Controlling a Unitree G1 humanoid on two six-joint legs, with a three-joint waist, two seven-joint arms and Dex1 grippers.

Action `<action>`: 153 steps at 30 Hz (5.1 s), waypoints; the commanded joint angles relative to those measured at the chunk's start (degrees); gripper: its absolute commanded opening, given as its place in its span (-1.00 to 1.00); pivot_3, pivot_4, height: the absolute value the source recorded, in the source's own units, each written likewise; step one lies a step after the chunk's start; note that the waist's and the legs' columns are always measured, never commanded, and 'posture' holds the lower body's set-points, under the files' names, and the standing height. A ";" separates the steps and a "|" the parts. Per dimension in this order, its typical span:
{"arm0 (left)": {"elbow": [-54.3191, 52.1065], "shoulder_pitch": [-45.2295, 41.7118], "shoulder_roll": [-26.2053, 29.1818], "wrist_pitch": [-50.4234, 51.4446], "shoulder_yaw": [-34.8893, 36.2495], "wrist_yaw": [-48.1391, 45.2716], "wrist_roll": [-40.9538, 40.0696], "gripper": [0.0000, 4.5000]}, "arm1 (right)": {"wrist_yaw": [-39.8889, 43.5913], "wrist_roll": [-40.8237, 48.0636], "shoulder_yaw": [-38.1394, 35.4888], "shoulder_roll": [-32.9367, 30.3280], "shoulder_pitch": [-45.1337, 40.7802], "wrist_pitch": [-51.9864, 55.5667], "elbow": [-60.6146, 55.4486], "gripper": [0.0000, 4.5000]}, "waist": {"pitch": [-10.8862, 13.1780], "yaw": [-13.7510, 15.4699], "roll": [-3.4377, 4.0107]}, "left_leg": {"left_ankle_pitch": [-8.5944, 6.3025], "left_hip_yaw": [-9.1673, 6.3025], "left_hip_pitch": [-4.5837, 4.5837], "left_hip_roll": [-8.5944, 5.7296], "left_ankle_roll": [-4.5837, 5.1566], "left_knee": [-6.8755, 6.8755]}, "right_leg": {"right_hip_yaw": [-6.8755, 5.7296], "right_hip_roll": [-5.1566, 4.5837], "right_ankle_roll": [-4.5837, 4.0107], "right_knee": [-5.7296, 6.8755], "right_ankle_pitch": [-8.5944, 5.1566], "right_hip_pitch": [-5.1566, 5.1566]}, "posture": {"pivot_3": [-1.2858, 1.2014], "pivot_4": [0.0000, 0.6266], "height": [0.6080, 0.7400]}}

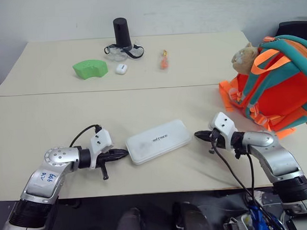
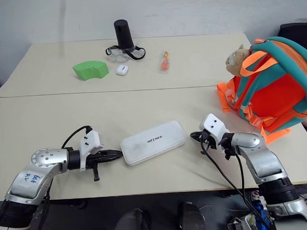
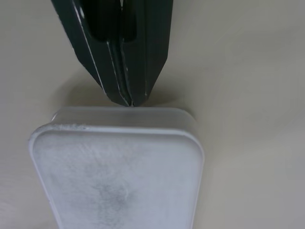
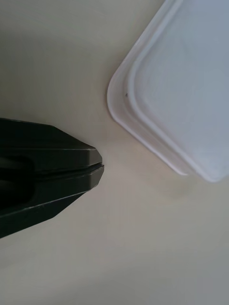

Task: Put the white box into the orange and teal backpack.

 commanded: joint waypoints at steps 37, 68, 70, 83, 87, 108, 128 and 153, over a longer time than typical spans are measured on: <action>22.43 -21.45 5.63 39.78 5.24 -13.17 -16.00 0.99 | 7.77 -0.12 1.50 -3.28 1.16 -1.70 -7.48 -1.00 | 0.09 0.07 -0.15 | 0.06 -0.02 0.00 -0.06 -0.01 0.06 | -0.07 0.10 0.03 0.06 -0.02 0.00 | 0.03 -0.52 1.00; 37.24 -39.82 -7.30 44.37 -9.87 -16.22 -13.17 0.72 | 5.65 -3.48 5.94 -1.23 2.56 -3.06 -10.28 -1.00 | 0.13 -0.10 -0.23 | 0.24 -0.02 -0.11 -0.16 0.01 0.18 | -0.06 0.18 0.13 0.10 0.03 -0.04 | 0.03 -0.52 1.00; 37.03 -40.01 -6.32 44.04 -10.84 -18.29 -13.17 0.47 | 5.20 -3.45 5.87 -1.26 3.58 -3.00 -11.12 -1.00 | 0.13 -0.09 -0.24 | 0.24 -0.02 -0.11 -0.16 0.01 0.19 | -0.05 0.17 0.13 0.10 0.02 -0.04 | 0.03 -0.52 1.00; 31.57 -37.76 -2.38 45.09 -10.12 -25.33 -16.15 -0.38 | 2.78 -1.78 2.80 -2.74 10.44 -1.62 -17.19 -1.00 | 0.14 0.00 -0.26 | 0.23 -0.08 -0.14 -0.16 0.02 0.20 | 0.00 0.09 0.13 0.08 0.02 -0.03 | 0.03 -0.52 1.00; 24.41 -33.80 -0.78 44.39 -5.09 -24.74 -19.47 -0.38 | -0.16 4.09 -5.70 -2.67 15.19 4.75 -23.74 -1.00 | 0.14 0.07 -0.26 | 0.24 -0.15 -0.28 -0.16 0.03 0.23 | -0.03 0.03 0.13 0.09 0.02 -0.09 | 0.03 -0.52 1.00; -15.51 -19.68 -10.26 42.93 26.18 11.13 -40.90 -0.38 | -33.13 21.56 -37.93 7.24 3.29 25.29 -21.55 0.99 | 0.15 -0.20 -0.27 | 0.31 -0.24 -0.39 -0.22 0.04 0.19 | 0.01 0.02 0.17 0.14 0.05 -0.20 | 0.03 -0.52 1.00; -9.10 -20.25 -4.68 37.80 24.40 16.28 -43.45 -0.38 | -19.29 17.46 -25.37 7.64 -14.68 5.06 2.57 -0.69 | 0.15 -0.11 -0.26 | 0.46 -0.20 -0.51 -0.28 0.07 0.10 | 0.00 0.18 0.28 0.13 0.11 -0.23 | 0.03 -0.52 1.00; 2.06 -27.15 1.50 29.93 21.06 8.39 -37.46 -0.38 | 9.99 73.18 -38.08 -22.86 4.84 37.32 -27.86 -0.99 | 0.22 0.35 -0.36 | 0.37 -0.24 -0.53 -0.23 0.13 0.06 | -0.04 -0.01 0.28 -0.15 0.11 -0.24 | 0.03 -0.52 1.00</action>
